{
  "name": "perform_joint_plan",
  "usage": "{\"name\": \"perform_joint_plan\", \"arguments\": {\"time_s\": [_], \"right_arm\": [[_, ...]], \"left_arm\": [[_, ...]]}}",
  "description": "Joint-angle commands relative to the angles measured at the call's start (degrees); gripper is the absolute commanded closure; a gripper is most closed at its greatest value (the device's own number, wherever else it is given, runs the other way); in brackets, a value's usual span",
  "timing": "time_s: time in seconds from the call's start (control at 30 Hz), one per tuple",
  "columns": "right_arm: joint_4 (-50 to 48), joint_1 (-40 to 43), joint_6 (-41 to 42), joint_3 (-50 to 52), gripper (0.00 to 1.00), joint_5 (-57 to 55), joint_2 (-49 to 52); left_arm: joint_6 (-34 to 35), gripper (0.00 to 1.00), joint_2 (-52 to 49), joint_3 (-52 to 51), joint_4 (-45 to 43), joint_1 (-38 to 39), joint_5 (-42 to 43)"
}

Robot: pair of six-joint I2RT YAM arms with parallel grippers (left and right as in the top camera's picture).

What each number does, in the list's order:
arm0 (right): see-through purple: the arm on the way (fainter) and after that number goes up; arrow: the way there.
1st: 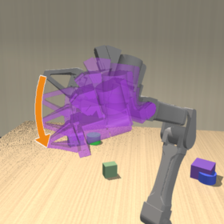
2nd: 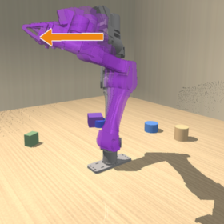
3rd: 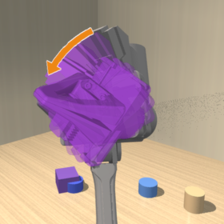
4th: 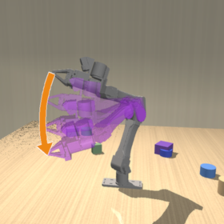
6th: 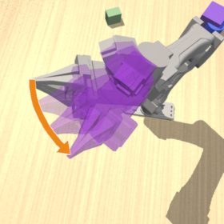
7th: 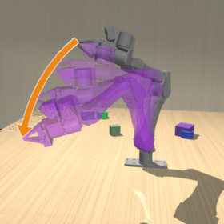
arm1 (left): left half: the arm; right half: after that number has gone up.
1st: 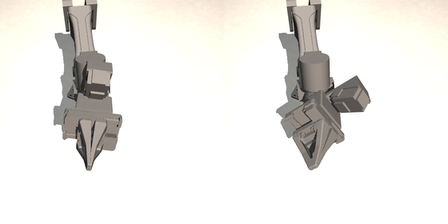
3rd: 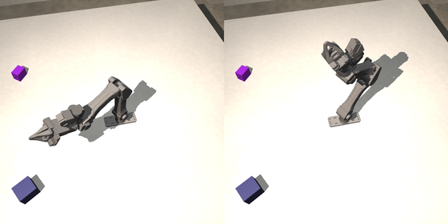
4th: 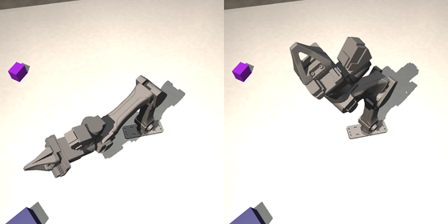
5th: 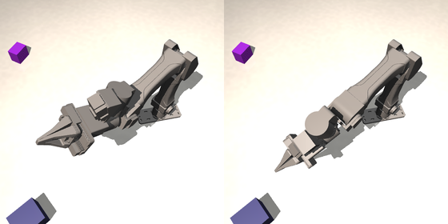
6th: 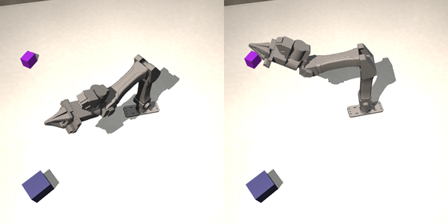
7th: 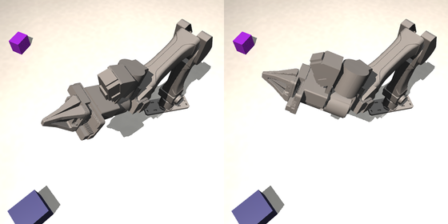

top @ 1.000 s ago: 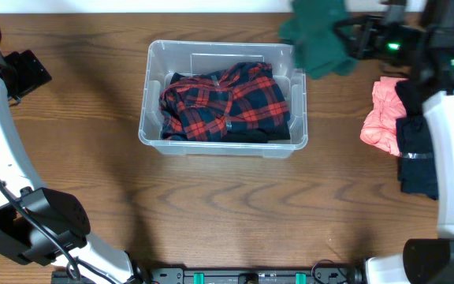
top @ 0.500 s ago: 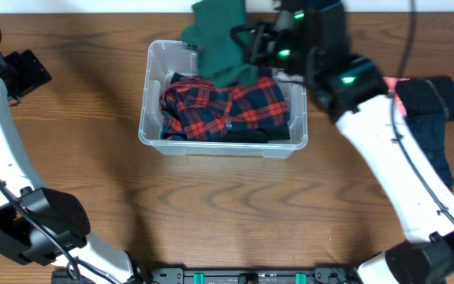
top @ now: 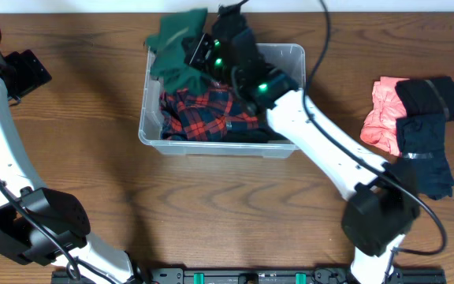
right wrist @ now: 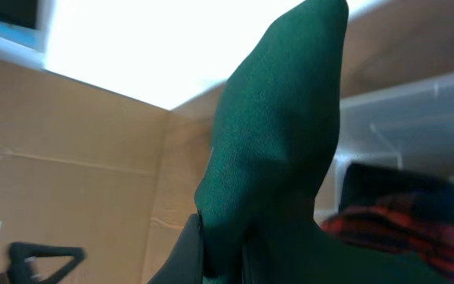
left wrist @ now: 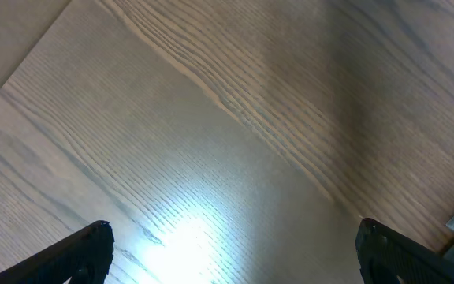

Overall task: Pack container
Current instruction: 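Carry the green clothes with the right gripper and lower into the bin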

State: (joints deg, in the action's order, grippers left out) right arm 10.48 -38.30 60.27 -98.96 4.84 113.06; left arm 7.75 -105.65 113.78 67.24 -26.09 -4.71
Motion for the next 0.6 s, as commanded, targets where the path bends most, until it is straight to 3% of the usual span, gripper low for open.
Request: {"name": "perform_joint_plan", "arguments": {"time_s": [0.0, 0.17, 0.2, 0.3, 0.33, 0.57], "right_arm": [[-0.90, -0.52, 4.00, -1.07, 0.99, -1.44, 1.70], [-2.01, -0.52, 3.96, -1.05, 0.98, -1.64, 3.76], [-2.14, -0.52, 3.82, -1.05, 0.82, -1.62, 4.02], [-2.10, -0.50, -1.42, -1.05, 0.13, -1.62, 4.31], [-2.10, -0.50, -3.69, -1.07, 0.01, -1.44, 4.28], [0.31, -0.42, -17.31, -1.14, 0.01, -1.92, 2.08]], "left_arm": [[0.72, 0.02, 0.42, 0.79, 0.15, -0.20, -0.22], [0.72, 0.02, 0.42, 0.79, 0.15, -0.20, -0.22], [0.72, 0.02, 0.42, 0.79, 0.15, -0.20, -0.22], [0.74, 0.02, 0.42, 0.79, 0.15, -0.20, -0.22], [0.72, 0.02, 0.42, 0.79, 0.17, -0.20, -0.22], [0.72, 0.02, 0.42, 0.79, 0.15, -0.20, -0.22]]}}
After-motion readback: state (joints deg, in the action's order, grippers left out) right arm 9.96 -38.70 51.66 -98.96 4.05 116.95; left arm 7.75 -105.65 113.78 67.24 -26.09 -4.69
